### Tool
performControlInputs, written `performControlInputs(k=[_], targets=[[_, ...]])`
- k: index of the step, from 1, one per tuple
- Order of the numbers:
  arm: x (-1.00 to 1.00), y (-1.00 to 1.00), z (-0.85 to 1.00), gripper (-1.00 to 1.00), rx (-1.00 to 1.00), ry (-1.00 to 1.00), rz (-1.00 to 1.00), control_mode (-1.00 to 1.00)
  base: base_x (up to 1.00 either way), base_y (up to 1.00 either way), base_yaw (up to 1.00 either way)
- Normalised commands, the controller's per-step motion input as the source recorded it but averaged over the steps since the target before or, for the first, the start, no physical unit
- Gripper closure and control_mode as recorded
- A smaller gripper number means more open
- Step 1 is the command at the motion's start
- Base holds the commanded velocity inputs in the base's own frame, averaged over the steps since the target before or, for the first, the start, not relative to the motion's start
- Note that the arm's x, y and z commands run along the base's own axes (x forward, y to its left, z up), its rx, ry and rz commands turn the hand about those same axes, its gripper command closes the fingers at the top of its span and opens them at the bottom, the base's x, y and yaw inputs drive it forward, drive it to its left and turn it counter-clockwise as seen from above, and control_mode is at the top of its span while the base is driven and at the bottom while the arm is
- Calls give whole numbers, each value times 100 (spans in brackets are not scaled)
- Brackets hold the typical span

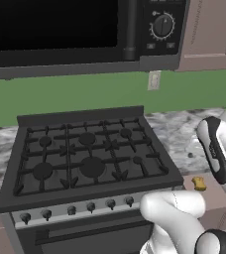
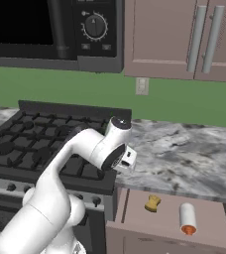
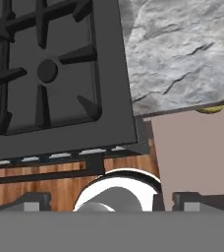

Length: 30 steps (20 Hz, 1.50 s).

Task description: Restock the sink supplies by placing the sponge and soap dispenser on the counter and next to the sink. Make sure the soap dispenser is upright.

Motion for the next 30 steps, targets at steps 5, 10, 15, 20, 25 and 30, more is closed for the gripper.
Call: performControlInputs(k=[5, 10, 15, 20, 25, 30], targets=[[0, -82, -47, -100, 2, 0, 0, -100, 0, 0, 0], [0, -62, -69, -100, 2, 0, 0, -100, 0, 0, 0], [-1, -61, -68, -100, 3, 0, 0, -100, 0, 0, 0], [-10, -45, -59, -100, 3, 0, 0, -100, 0, 0, 0], [-29, -38, -30, -100, 2, 0, 0, -100, 0, 0, 0], [-44, -21, -46, -100, 0, 4, 0, -100, 0, 0, 0]])
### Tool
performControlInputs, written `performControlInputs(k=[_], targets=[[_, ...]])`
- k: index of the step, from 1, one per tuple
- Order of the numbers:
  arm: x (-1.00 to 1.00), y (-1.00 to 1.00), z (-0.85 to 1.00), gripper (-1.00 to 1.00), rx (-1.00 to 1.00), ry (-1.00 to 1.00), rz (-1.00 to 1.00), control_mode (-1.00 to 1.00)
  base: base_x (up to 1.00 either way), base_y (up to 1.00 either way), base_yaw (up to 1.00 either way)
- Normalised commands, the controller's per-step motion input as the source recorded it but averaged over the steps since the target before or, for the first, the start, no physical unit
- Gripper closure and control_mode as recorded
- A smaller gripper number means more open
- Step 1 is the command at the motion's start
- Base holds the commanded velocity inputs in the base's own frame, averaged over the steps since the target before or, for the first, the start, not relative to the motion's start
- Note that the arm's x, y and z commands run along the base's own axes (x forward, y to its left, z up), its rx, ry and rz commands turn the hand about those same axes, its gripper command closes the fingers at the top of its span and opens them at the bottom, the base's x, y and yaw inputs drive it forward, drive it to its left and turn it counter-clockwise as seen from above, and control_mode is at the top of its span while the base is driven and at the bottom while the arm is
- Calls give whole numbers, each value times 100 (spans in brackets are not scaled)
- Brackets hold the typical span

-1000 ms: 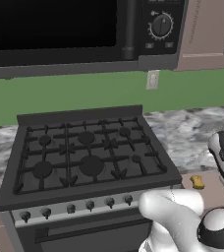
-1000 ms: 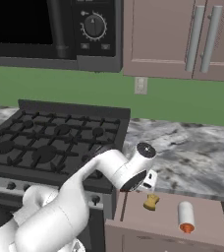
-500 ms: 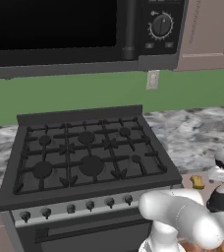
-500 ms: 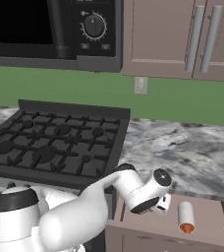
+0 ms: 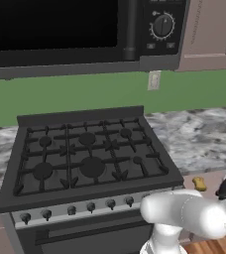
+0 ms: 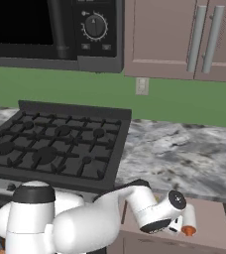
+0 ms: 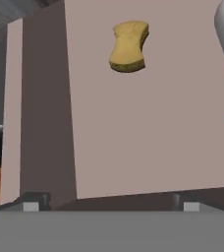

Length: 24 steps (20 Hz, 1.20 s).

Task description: Restock the sink supplies by placing the sponge and soap dispenser on the counter and next to the sink. Make sure the soap dispenser is upright.

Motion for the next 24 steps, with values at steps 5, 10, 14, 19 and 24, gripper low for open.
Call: performControlInputs(k=[5, 10, 14, 19, 24], targets=[[-75, -32, -40, -100, 2, 3, 0, -100, 0, 0, 0], [-100, -51, -19, -100, 7, 2, -8, -100, 0, 0, 0], [-100, -64, -23, -100, 7, 7, -12, -100, 0, 0, 0], [-100, -91, -12, -100, 10, 5, -8, -100, 0, 0, 0], [-67, -100, 0, -100, 12, 5, 0, -100, 0, 0, 0]])
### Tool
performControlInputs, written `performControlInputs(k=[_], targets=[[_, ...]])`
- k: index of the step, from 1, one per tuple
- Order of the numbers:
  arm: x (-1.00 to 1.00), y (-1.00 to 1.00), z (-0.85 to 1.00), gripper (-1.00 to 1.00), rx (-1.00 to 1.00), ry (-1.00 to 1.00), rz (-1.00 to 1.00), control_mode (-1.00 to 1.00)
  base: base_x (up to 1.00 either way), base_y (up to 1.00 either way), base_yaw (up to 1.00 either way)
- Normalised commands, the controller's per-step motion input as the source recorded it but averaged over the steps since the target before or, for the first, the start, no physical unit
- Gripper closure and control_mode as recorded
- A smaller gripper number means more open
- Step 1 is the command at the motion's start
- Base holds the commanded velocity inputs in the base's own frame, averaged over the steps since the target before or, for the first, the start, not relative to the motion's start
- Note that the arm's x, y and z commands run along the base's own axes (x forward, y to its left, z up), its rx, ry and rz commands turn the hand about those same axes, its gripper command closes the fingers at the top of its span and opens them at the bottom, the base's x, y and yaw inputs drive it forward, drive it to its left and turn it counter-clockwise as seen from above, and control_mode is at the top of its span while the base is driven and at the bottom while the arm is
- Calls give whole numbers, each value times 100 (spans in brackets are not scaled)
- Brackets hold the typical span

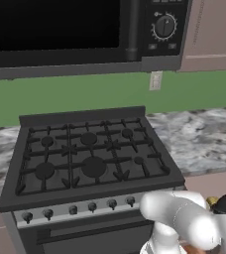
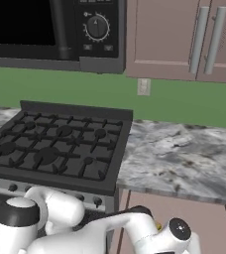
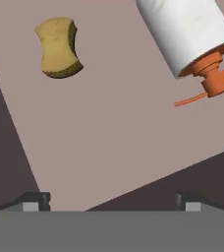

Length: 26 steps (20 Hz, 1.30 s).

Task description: Restock the sink supplies by placing the sponge and soap dispenser on the counter and next to the sink. Make sure the soap dispenser is upright.

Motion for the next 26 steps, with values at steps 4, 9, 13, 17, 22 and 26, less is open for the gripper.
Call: performControlInputs(k=[4, 9, 13, 17, 22, 26], targets=[[12, -57, 7, -100, 3, 2, 5, -100, 0, 0, 0], [54, -24, -3, -100, -1, -1, 16, -100, 0, 0, 0], [26, -41, -23, -100, -7, -1, 6, -100, 0, 0, 0], [6, -41, -12, -100, -11, 4, 1, -100, 0, 0, 0], [1, -17, -34, -100, -21, 1, 0, -100, 0, 0, 0], [15, -1, -43, -100, -20, 2, 5, -100, 0, 0, 0]])
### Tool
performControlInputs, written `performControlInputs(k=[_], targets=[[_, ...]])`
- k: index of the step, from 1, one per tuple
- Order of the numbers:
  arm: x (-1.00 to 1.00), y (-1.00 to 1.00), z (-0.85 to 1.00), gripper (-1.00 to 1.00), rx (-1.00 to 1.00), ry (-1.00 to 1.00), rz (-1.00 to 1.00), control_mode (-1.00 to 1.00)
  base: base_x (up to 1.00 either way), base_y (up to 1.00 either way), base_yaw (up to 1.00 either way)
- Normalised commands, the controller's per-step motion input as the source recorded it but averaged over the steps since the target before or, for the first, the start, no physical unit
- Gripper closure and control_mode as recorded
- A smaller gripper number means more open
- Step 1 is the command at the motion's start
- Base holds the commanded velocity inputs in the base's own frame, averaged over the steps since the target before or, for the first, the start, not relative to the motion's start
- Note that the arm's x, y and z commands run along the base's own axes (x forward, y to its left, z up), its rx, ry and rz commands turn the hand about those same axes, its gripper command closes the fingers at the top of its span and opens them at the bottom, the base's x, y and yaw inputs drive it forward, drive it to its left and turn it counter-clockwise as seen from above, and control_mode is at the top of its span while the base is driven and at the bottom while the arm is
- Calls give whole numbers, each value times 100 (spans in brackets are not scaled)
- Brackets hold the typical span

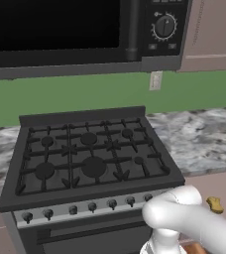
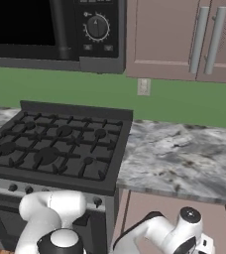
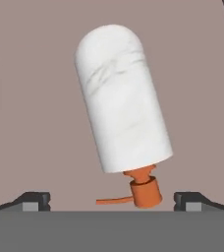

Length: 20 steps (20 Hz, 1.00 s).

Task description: Restock the sink supplies by placing the sponge and soap dispenser on the counter and next to the sink. Make sure the soap dispenser is upright.

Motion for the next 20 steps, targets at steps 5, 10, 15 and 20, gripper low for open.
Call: performControlInputs(k=[5, 10, 15, 20], targets=[[36, 0, -1, -100, -1, 3, 8, -100, 0, 0, 0], [39, -17, 0, -100, 0, 8, 11, -100, 0, 0, 0], [23, -22, -9, -100, 0, 8, 6, -100, 0, 0, 0], [2, -46, -8, -100, 0, 1, 3, -100, 0, 0, 0]])
